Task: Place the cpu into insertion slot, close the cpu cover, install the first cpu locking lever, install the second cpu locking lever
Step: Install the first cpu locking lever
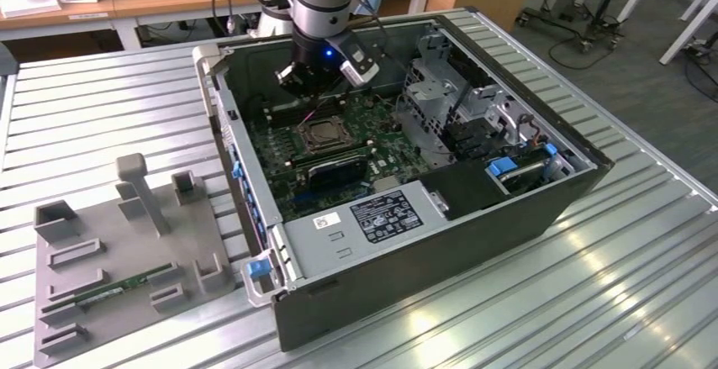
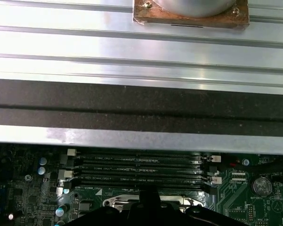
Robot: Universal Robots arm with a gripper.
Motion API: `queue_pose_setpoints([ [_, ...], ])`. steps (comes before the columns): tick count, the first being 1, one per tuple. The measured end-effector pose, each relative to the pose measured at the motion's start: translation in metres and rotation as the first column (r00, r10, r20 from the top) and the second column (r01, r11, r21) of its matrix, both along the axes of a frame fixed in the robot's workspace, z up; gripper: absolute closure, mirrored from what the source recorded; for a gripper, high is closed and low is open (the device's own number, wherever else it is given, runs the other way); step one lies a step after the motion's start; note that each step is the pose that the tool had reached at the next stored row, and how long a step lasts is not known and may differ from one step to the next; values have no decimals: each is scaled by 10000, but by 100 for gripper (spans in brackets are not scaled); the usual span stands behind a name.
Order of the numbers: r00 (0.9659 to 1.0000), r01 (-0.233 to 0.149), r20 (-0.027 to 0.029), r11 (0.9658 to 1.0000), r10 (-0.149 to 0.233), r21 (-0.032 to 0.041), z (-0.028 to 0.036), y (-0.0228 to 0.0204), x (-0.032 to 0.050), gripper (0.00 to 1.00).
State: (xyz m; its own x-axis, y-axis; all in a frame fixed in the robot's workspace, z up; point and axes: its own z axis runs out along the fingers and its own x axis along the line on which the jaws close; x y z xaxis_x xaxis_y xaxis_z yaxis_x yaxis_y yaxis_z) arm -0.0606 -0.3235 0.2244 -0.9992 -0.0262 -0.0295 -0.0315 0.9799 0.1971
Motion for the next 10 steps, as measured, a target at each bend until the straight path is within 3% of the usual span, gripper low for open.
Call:
queue_pose_setpoints([
  [10,10000,-2,1,10000,2,1,-35,0,1,89],
])
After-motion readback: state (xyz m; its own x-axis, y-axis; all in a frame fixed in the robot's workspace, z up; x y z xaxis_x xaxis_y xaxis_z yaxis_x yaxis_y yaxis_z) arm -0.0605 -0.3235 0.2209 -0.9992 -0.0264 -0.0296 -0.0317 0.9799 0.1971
